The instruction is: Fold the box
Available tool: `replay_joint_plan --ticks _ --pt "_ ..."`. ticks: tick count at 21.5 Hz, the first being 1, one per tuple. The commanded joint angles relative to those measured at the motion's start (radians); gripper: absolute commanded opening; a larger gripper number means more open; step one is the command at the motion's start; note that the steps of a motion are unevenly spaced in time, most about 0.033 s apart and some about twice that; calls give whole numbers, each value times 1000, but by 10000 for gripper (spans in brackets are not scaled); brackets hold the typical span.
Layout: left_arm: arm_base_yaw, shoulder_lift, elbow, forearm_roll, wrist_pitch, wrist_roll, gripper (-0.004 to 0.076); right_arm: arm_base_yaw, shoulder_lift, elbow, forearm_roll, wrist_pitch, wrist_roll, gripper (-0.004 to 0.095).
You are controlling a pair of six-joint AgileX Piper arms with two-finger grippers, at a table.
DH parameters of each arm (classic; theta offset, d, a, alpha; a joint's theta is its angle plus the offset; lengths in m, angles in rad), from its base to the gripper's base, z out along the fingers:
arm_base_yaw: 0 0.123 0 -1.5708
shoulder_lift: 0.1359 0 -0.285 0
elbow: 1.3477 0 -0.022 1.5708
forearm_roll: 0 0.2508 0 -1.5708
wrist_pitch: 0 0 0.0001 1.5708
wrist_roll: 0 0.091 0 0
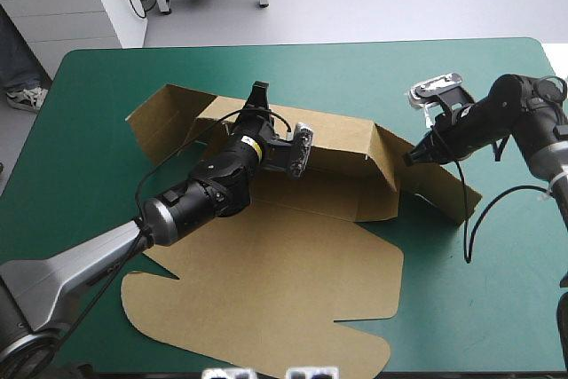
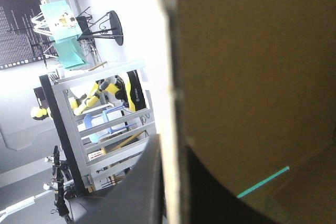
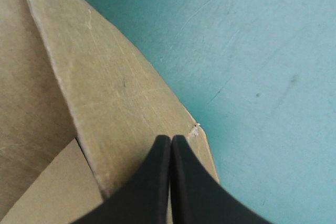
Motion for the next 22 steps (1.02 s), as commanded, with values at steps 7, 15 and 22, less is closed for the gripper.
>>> replay_joint_plan --ticks 7,15,22 --pt "2 -33 -26 4 18 12 -8 4 -186 135 155 2 -67 -8" --pt "2 -33 -26 -10 15 28 -8 5 -251 256 314 -24 -212 -8" --pt "2 -29 -26 -37 34 53 -8 63 -264 355 414 -208 -323 1"
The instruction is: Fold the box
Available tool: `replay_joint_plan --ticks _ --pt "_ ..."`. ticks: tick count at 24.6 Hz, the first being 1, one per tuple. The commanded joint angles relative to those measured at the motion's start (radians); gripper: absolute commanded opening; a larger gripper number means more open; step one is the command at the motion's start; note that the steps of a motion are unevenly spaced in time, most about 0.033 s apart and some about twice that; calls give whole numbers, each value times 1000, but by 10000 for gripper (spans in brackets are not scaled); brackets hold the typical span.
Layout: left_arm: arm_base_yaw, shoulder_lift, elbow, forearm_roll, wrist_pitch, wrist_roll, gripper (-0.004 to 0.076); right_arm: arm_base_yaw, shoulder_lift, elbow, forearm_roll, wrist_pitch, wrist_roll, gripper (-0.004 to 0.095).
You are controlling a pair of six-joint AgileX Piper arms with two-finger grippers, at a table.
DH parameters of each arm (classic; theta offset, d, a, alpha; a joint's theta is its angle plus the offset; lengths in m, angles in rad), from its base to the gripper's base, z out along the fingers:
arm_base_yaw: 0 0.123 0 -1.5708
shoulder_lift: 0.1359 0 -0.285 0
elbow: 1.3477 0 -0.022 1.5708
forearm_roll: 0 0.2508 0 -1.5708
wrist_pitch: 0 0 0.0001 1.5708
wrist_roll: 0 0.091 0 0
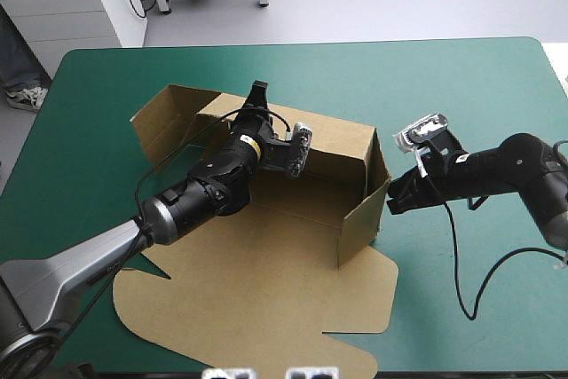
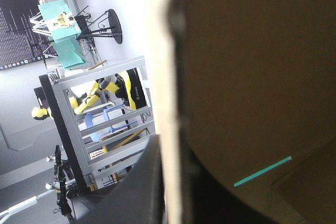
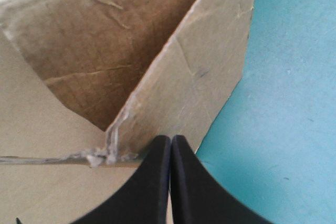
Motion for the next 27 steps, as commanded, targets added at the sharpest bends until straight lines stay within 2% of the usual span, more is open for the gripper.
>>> replay_joint_plan --ticks 1,3,7,12,15,17,18,20,25,27 --pt "-1 -29 -22 -16 31 24 -8 63 -31 2 53 -77 -50 1" --pt "-1 -26 -22 -30 50 41 -8 131 -33 12 46 -133 -73 1" --pt "-1 -26 -22 -68 77 70 -8 252 -33 17 -23 -295 -20 1" --pt "-1 -26 -22 -188 137 210 -8 303 -33 17 -30 -291 -19 39" --pt "-1 -26 -22 -202 145 217 -8 303 -33 17 -37 -255 -19 166" --pt "-1 -26 -22 -202 145 224 -8 303 -33 17 -42 -239 -24 305" --pt "-1 -26 -22 -202 155 235 -8 303 -33 17 -54 -219 -24 421" --pt "-1 -26 -22 -202 202 269 -8 303 -33 8 -62 -205 24 515" --pt "-1 -26 -22 -259 223 315 -8 303 -33 8 -183 -262 259 512" --pt "-1 -26 -22 -288 223 336 -8 303 -33 8 -183 -292 279 512"
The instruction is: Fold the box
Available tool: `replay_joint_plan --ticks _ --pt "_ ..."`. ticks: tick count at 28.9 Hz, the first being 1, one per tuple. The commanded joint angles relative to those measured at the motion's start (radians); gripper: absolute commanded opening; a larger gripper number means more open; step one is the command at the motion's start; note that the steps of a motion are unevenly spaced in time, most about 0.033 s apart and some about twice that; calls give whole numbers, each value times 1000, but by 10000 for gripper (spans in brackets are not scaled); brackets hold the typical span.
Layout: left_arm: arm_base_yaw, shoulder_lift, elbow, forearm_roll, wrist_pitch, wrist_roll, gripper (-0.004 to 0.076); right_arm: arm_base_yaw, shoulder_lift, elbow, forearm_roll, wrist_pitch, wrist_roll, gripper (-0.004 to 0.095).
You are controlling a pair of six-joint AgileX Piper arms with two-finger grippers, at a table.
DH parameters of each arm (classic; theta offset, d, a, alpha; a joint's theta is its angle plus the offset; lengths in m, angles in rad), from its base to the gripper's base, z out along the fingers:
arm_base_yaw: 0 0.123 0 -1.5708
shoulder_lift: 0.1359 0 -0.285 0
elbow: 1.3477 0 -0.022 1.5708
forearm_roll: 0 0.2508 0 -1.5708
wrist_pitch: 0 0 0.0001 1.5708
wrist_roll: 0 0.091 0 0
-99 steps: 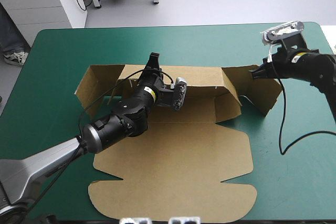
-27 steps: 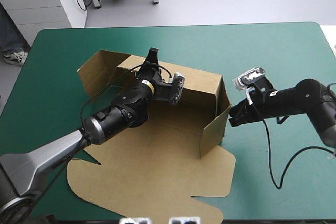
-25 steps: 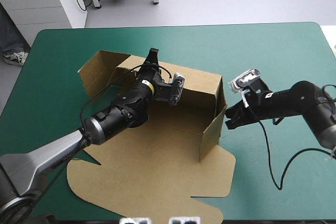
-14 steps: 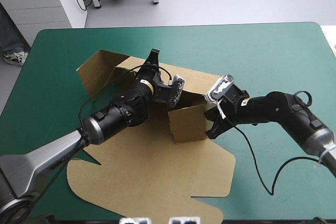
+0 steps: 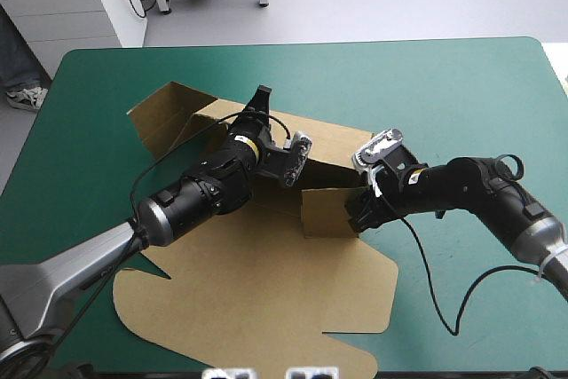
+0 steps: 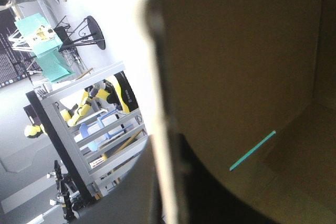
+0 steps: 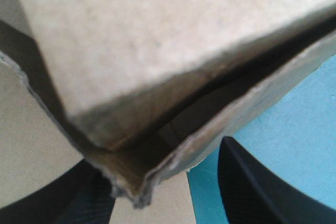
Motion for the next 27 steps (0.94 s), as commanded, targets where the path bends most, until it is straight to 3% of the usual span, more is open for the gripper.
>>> replay_joint_plan --ticks 1,6,12,15,19,24,27 --pt "8 -16 1 -92 127 32 -8 -1 -31 -32 10 -87 41 512" --pt "8 -16 1 -130 129 70 -8 6 -31 -30 12 -154 83 508" --pt "6 -6 1 -195 129 67 -8 98 -29 -28 -6 -242 93 465" --pt "6 4 1 -195 141 67 -8 112 -29 -28 -80 -251 130 463" --pt "-16 33 -1 -180 165 56 -8 113 -29 -28 -238 -277 312 456" --pt "-60 93 -35 -38 245 -97 -8 113 -22 -28 -373 -312 451 403" --pt "-62 104 -92 -89 276 -123 -8 113 -3 -28 -441 -318 488 397"
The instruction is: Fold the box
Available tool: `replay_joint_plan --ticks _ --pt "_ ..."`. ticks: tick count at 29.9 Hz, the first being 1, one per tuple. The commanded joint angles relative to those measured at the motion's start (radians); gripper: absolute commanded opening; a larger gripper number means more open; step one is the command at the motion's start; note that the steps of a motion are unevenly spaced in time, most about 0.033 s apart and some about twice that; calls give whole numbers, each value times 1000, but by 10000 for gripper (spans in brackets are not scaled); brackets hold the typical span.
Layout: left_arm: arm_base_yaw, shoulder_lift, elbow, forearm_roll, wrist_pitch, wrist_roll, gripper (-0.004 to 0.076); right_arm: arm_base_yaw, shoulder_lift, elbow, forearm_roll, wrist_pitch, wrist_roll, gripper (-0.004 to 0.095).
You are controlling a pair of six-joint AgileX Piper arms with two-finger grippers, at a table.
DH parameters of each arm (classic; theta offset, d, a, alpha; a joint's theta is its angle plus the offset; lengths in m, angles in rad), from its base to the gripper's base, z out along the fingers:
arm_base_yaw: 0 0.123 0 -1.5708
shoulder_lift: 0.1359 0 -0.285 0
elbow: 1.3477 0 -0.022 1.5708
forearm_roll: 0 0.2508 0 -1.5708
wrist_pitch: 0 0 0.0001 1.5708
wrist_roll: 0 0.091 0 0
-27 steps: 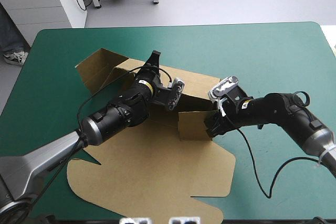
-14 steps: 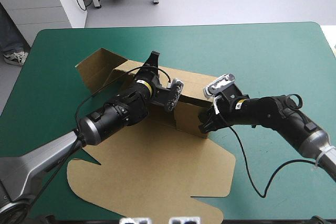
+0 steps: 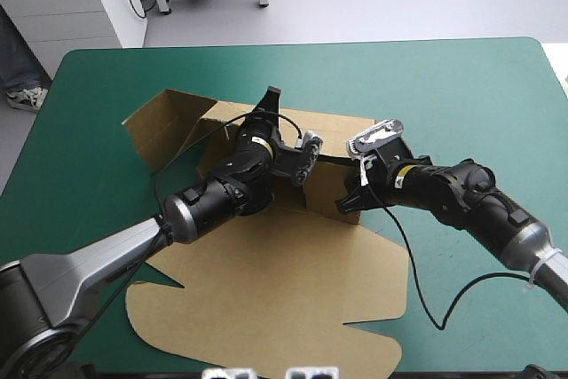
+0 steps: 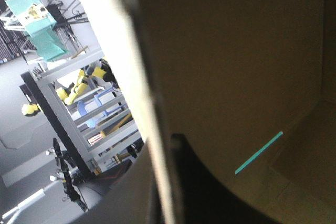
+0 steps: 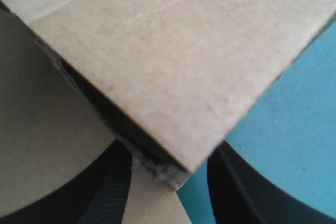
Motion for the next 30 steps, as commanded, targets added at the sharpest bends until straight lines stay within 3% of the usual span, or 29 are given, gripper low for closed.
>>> replay_joint_plan --ticks 1,6,10,20,25,30 --pt "-6 13 -33 -183 145 -27 -8 -9 2 -29 -119 -101 76 397" --pt "-6 11 -110 -202 151 -70 -8 -9 39 -29 -368 -168 255 395" --pt "-6 11 -119 -204 151 -92 -8 -9 57 -29 -492 -250 386 390" --pt "-6 13 -119 -228 145 -49 -8 -9 87 -29 -489 -264 360 395" --pt "-6 13 -119 -230 147 -35 -8 -9 87 -29 -442 -272 318 511" --pt "-6 13 -119 -230 147 -13 -8 -9 94 -29 -423 -355 318 523"
